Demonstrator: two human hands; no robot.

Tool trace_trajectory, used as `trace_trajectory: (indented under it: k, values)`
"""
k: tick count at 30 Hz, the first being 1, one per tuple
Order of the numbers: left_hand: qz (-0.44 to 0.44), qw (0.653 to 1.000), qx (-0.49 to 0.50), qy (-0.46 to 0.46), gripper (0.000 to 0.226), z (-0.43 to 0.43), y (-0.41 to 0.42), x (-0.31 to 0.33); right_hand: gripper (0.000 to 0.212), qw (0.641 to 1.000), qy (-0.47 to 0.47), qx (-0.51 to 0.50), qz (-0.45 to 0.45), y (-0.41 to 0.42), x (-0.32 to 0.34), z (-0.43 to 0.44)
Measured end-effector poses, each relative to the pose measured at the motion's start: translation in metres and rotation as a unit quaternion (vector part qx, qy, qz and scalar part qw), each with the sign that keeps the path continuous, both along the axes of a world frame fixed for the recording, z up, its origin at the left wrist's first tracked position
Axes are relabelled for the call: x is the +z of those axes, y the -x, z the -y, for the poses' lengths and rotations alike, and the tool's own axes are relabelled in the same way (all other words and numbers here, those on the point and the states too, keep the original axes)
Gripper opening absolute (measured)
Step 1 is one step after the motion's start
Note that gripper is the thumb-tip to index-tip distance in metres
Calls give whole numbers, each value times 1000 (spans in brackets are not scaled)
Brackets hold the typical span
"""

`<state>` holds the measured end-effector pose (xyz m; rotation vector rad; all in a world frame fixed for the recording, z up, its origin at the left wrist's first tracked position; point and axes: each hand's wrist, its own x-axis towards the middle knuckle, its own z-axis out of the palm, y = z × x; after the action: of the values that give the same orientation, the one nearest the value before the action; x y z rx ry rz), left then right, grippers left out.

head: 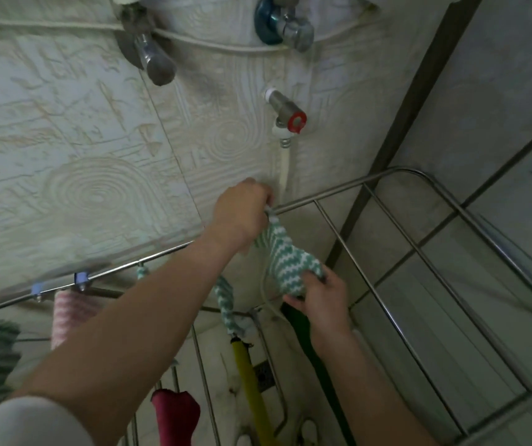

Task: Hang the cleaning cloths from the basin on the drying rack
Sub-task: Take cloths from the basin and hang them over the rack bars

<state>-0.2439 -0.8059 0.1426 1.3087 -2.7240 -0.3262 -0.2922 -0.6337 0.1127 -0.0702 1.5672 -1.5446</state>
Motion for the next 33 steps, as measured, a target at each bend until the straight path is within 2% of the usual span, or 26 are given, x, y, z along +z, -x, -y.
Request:
trace_trajectory:
  k: [2,4,6,7,9,10,13,17,21,24,27,30,33]
  values:
    - [-32,999,0,-30,47,1,13,-9,21,992,-7,-55,109,14,-10,0]
    - [-90,987,11,-133,57,0,17,-13,21,970,2,-105,219,23,-18,-3]
    - [-115,974,22,-196,51,1,18,-17,18,956,3,-116,269,29,-21,-6]
    - [-115,975,31,-190,40,2,17,-19,19,954,0,-113,278,30,-23,-8]
    - [-100,986,62,-121,18,3,17,-20,21,950,-3,-104,294,34,-24,-9]
    - [-97,988,81,-88,18,5,17,-20,20,950,-2,-94,296,34,-25,-9]
    - [-107,984,123,-66,30,6,17,-22,20,961,-16,-54,272,36,-28,-8]
    - [-115,979,117,-118,26,9,19,-21,16,967,-66,-20,245,43,-33,-6]
    - [-35,987,111,-112,13,10,6,-22,14,976,-121,69,170,50,-41,-2]
    - [-16,984,125,-127,22,4,-2,-31,6,977,-139,115,112,56,-45,4]
    - [-44,977,160,-132,25,-1,0,-40,29,982,-124,107,91,59,-53,6]
    - [-60,976,186,-100,19,-5,5,-43,30,987,-104,95,73,54,-57,3]
    - [-61,981,177,-59,14,-7,9,-44,31,992,-91,89,2,47,-57,0]
